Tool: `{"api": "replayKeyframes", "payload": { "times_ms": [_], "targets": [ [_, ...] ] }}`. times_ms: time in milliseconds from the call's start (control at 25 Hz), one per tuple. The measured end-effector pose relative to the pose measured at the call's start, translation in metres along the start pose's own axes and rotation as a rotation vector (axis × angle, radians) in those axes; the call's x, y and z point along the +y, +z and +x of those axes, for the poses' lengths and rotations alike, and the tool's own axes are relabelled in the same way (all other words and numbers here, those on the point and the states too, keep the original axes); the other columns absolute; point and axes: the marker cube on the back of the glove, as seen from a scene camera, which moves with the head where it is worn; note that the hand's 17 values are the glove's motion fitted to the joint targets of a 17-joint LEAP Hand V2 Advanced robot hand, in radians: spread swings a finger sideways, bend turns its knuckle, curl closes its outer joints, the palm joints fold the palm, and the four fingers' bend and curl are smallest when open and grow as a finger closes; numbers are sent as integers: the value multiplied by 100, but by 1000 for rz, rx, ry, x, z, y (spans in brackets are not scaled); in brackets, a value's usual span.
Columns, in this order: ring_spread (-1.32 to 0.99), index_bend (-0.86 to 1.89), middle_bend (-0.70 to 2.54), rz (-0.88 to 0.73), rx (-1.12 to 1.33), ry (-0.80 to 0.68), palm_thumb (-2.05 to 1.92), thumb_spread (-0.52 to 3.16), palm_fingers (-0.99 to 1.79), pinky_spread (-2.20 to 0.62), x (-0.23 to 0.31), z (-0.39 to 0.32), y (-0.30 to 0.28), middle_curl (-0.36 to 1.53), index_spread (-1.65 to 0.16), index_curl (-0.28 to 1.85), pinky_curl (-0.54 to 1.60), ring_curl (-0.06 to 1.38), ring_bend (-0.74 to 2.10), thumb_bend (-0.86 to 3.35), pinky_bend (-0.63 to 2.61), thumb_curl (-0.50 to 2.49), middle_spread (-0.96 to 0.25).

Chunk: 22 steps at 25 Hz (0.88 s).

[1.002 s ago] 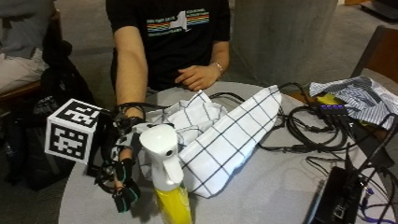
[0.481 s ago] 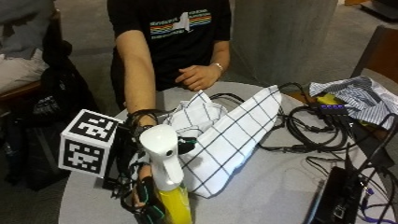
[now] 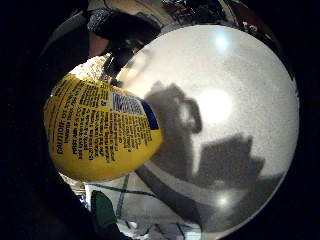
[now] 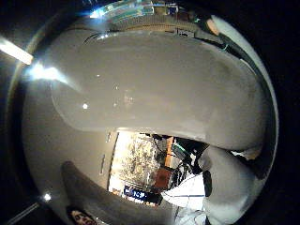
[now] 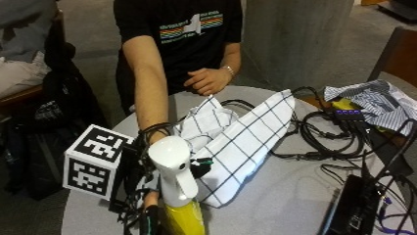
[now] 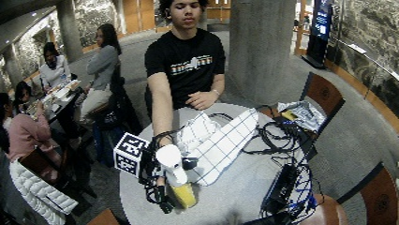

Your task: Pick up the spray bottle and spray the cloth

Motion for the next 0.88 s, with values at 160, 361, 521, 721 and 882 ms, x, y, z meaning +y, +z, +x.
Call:
{"api": "replayKeyframes", "payload": {
  "times_ms": [160,361,521,721,882],
  "targets": [
    [4,6,41,-3,-8,-2,73,84,44,34,-6,1,7,43,-33,14,37,35,43,-4,57,38,1],
    [7,57,29,12,-29,0,79,82,64,36,-7,5,8,39,-28,29,31,29,27,0,38,39,1],
    [1,35,36,34,-33,-25,94,78,99,28,-5,5,1,41,-24,27,30,30,42,6,40,45,-3],
    [-2,27,34,15,-45,-74,97,72,103,21,8,-10,-20,42,-22,31,32,35,45,3,38,49,-4],
    [-3,22,32,-17,-15,-124,100,68,106,17,29,-27,-45,43,-21,33,33,36,43,1,36,51,-5]
  ]
}}
